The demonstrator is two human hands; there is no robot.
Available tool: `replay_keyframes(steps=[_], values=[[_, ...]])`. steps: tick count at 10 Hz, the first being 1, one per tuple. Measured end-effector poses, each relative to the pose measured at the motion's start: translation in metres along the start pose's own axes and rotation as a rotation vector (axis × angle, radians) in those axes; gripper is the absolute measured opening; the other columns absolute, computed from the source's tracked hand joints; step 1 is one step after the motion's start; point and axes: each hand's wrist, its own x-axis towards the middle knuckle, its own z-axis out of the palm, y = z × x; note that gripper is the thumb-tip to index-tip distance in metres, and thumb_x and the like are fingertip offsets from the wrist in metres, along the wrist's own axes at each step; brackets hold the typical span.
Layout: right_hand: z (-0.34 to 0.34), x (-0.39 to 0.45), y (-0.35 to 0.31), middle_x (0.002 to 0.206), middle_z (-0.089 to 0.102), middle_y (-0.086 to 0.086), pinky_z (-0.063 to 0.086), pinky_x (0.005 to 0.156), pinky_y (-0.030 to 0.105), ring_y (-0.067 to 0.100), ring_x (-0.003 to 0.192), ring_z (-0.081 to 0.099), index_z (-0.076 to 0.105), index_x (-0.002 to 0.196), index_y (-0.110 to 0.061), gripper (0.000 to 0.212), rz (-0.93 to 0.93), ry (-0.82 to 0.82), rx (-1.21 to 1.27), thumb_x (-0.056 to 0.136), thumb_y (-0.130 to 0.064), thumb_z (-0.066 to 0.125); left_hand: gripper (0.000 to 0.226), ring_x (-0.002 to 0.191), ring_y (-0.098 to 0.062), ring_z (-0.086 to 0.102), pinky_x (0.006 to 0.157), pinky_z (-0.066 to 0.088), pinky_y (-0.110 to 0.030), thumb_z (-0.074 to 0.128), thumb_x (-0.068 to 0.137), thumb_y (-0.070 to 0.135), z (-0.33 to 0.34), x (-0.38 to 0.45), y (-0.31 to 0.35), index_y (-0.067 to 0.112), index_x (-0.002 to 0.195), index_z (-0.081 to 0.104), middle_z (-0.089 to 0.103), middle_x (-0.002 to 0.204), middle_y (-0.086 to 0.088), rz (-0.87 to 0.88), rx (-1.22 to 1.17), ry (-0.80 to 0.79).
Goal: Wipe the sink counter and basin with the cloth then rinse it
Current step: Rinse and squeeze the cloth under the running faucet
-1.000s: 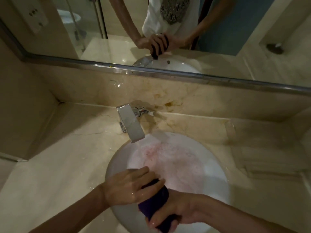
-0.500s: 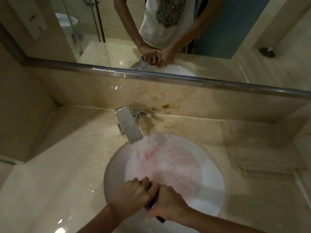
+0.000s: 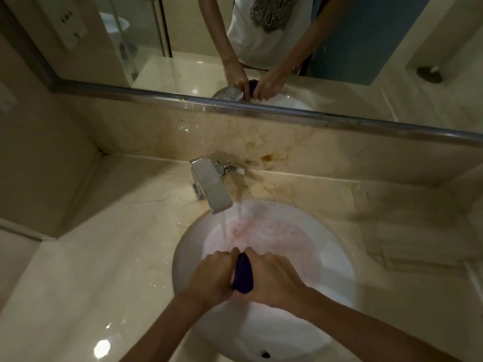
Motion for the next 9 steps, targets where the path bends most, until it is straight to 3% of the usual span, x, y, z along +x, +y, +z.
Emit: replay_keyframes(steps=[1, 2, 3, 4, 5, 6, 7, 8, 9], values=[[0.0, 0.006, 0.005, 0.1, 0.07, 0.003, 0.052, 0.073, 0.032, 0.024, 0.086, 0.068, 0.049, 0.123, -0.015, 0.05, -0.076, 0.006, -0.138, 0.085, -0.042, 0.066, 0.037, 0.092, -0.016, 0.068, 0.085, 0.055, -0.025, 0.069, 0.083, 0.031, 0.007, 0.003, -0.001, 0.018, 0.115, 0.057, 0.071, 0.104, 0.001, -0.064, -0.116, -0.042], [0.003, 0.011, 0.007, 0.103, 0.071, 0.01, 0.057, 0.079, 0.04, 0.031, 0.091, 0.069, 0.052, 0.124, -0.009, 0.041, -0.129, -0.052, -0.236, 0.091, -0.032, 0.061, 0.029, 0.092, -0.016, 0.067, 0.086, 0.054, -0.027, 0.067, 0.081, 0.035, 0.016, -0.001, 0.001, 0.028, 0.108, 0.058, 0.07, 0.102, 0.003, -0.207, -0.175, -0.087], [0.001, 0.012, 0.007, 0.101, 0.067, 0.014, 0.047, 0.072, 0.034, 0.034, 0.089, 0.066, 0.054, 0.121, -0.006, 0.039, -0.188, -0.123, -0.343, 0.09, -0.028, 0.063, 0.031, 0.07, -0.011, 0.064, 0.071, 0.058, -0.03, 0.071, 0.066, 0.03, 0.028, -0.009, 0.002, 0.026, 0.095, 0.062, 0.07, 0.085, 0.0, -0.23, -0.449, -0.059], [-0.001, 0.012, 0.011, 0.079, 0.072, 0.009, 0.048, 0.056, 0.028, 0.028, 0.065, 0.069, 0.063, 0.107, -0.003, 0.041, -0.371, -0.206, -0.4, 0.077, -0.028, 0.074, 0.028, 0.066, 0.0, 0.054, 0.071, 0.052, -0.026, 0.067, 0.073, 0.007, 0.042, -0.015, 0.005, 0.014, 0.1, 0.065, 0.07, 0.09, -0.01, -0.264, -0.648, -0.081], [-0.002, 0.014, 0.016, 0.063, 0.066, 0.004, 0.034, 0.046, 0.023, 0.024, 0.047, 0.062, 0.062, 0.091, -0.006, 0.038, -0.492, -0.252, -0.487, 0.068, -0.032, 0.078, 0.033, 0.069, -0.003, 0.057, 0.072, 0.052, -0.029, 0.063, 0.072, -0.007, 0.057, -0.022, 0.003, 0.005, 0.103, 0.064, 0.068, 0.089, -0.015, -0.329, -0.801, -0.15], [-0.005, 0.008, 0.017, 0.088, 0.07, 0.015, 0.039, 0.059, 0.034, 0.036, 0.072, 0.067, 0.054, 0.112, -0.002, 0.043, -0.492, -0.284, -0.439, 0.085, -0.033, 0.067, 0.042, 0.068, -0.003, 0.057, 0.07, 0.05, -0.025, 0.064, 0.068, -0.011, 0.053, -0.026, 0.009, 0.0, 0.108, 0.061, 0.064, 0.107, -0.03, -0.348, -0.808, -0.255], [-0.014, 0.003, 0.018, 0.106, 0.065, 0.009, 0.043, 0.067, 0.035, 0.032, 0.085, 0.065, 0.048, 0.12, -0.009, 0.063, -0.409, -0.363, -0.316, 0.076, -0.044, 0.079, 0.042, 0.092, -0.007, 0.063, 0.087, 0.052, -0.027, 0.066, 0.078, -0.004, 0.057, -0.035, 0.018, 0.011, 0.118, 0.065, 0.067, 0.118, -0.016, -0.431, -1.016, -0.195], [-0.053, 0.019, 0.022, 0.135, 0.047, -0.003, 0.051, 0.089, 0.031, 0.019, 0.114, 0.056, 0.034, 0.138, -0.02, 0.104, -0.166, -0.508, -0.003, 0.058, -0.051, 0.093, 0.042, 0.114, -0.005, 0.058, 0.096, 0.04, -0.007, 0.062, 0.088, 0.0, 0.051, -0.038, 0.021, 0.022, 0.123, 0.058, 0.063, 0.124, 0.004, -0.605, -0.906, -0.043], [-0.107, 0.047, 0.016, 0.151, 0.041, -0.002, 0.045, 0.095, 0.027, 0.02, 0.135, 0.046, 0.026, 0.154, -0.024, 0.092, 0.079, -0.162, 0.426, 0.082, -0.054, 0.075, 0.051, 0.083, 0.01, 0.064, 0.081, 0.053, -0.013, 0.074, 0.069, -0.003, 0.039, -0.053, 0.01, 0.038, 0.096, 0.059, 0.069, 0.087, 0.021, -0.417, -0.759, 0.033]])
